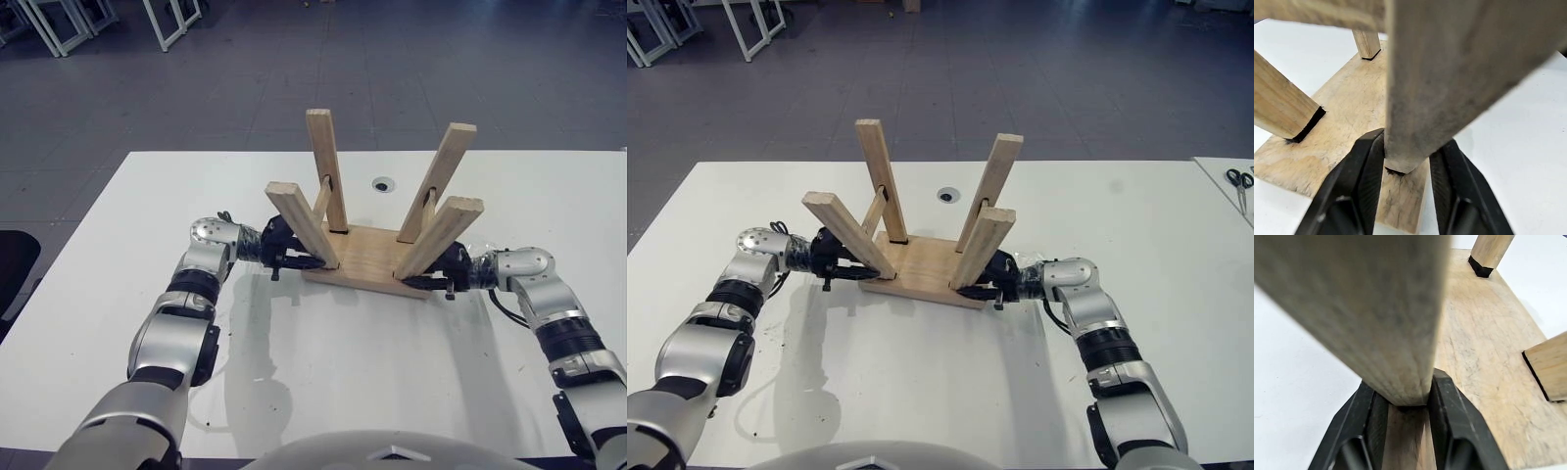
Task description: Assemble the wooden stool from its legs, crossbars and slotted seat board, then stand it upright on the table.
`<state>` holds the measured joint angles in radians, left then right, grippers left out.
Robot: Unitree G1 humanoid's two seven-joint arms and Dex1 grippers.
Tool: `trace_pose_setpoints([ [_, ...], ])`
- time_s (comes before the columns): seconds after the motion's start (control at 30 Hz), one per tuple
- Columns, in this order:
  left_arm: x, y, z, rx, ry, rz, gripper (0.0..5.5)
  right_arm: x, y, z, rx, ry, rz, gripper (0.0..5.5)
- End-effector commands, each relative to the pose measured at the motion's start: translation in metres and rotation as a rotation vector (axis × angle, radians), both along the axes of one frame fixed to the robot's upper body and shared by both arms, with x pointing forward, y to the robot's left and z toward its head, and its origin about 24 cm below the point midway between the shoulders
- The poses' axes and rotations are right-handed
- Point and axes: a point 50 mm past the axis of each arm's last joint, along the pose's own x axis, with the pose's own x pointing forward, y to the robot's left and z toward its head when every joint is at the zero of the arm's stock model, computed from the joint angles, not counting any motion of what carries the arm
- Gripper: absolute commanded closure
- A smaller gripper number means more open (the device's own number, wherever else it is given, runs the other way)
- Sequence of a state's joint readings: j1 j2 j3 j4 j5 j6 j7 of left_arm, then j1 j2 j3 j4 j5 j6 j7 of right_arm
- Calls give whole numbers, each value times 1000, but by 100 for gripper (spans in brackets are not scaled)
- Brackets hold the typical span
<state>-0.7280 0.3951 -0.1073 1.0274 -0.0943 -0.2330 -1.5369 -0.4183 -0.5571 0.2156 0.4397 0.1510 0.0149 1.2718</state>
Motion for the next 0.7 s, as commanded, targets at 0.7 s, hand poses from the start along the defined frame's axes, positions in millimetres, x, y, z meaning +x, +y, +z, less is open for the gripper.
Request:
trace_pose_setpoints([
  [0.7,-33,16,52,-396,1241,158,436,23,-15,58,396,1144,-313,315],
])
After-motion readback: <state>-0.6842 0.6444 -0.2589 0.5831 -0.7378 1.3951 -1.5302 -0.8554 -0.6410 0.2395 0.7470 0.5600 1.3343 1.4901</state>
